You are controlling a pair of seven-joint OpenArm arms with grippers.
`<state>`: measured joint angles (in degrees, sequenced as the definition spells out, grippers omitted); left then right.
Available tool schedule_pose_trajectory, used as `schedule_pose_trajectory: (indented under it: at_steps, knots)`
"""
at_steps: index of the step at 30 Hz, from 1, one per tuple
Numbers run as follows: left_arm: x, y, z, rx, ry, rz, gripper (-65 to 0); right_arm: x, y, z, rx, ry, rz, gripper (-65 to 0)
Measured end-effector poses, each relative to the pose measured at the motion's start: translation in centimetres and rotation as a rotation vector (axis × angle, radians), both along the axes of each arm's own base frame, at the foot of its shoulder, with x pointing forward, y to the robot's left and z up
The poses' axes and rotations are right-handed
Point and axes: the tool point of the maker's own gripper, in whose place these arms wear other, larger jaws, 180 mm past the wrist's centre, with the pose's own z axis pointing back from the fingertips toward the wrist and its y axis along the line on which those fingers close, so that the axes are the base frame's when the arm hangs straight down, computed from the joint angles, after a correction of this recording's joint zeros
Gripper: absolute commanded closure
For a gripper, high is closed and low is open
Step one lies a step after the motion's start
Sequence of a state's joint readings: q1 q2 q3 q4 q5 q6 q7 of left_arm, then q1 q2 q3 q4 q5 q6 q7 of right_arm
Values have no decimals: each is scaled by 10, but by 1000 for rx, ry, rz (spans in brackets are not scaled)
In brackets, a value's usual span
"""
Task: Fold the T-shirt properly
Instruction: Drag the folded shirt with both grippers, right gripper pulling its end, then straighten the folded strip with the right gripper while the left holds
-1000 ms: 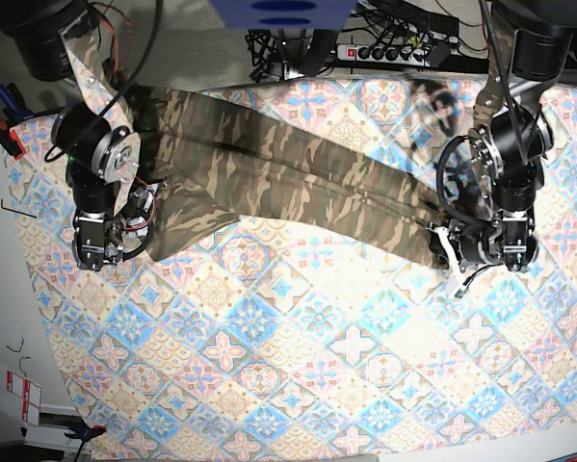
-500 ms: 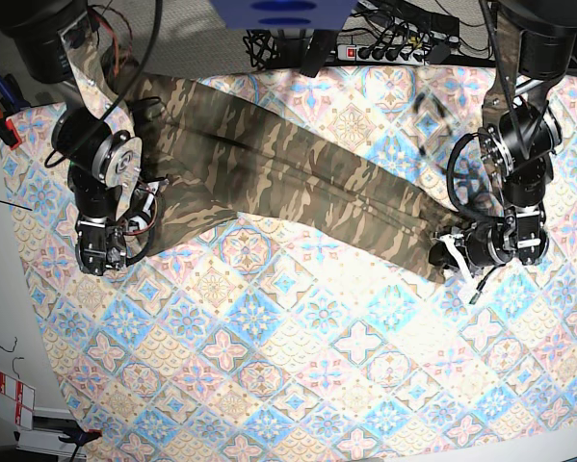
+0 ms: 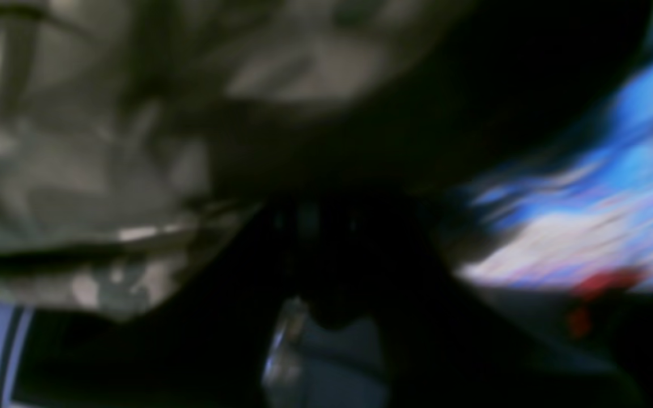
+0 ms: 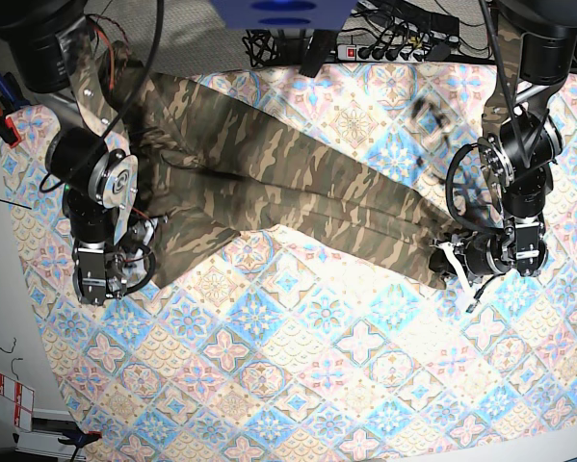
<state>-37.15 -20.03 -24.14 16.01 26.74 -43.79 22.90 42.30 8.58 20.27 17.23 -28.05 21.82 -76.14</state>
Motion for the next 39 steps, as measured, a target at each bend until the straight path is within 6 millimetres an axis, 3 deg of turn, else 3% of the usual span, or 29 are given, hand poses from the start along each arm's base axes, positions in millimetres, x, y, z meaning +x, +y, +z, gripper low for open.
schedule_pose_trajectory:
  at_steps: [3, 4, 7, 19, 26, 28, 30, 31, 32, 35, 39]
  knots:
    - [-1, 5, 1, -2, -5, 12, -74, 44, 0, -1, -6, -210, 47, -46]
    - [-1, 9, 1, 0, -11, 18, -74, 47, 1, -1, -13, -223, 64, -46]
    - [-5, 17, -1, 11, -17, 35, -74, 48, 5, -2, -36, -220, 83, -47]
    - [-10, 11, -10, -6, -39, 74, -70, 42, -2, -13, -44, -295, 69, -45]
    - [-14, 40, 1, 32, 32, 89, -70, 51, -1, -6, -66, -335, 83, -45]
    - [-16, 47, 2, 37, 33, 92, -70, 61, 8, -2, -93, -351, 126, -45]
    - [-18, 51, 4, 39, 33, 92, -69, 115, 35, 7, -24, -639, 143, -45]
    - [-18, 55, 5, 40, 31, 99, -69, 140, 59, 17, 72, -783, 102, -45]
    - [-21, 63, 5, 58, 34, 115, -69, 147, 85, 22, 136, -795, 117, -45]
    - [-26, 71, 2, 57, 16, 148, -68, 164, 119, 36, 139, -827, 132, -46]
    - [-34, 85, 2, 35, -25, 200, -68, 173, 132, 46, 161, -848, 145, -47]
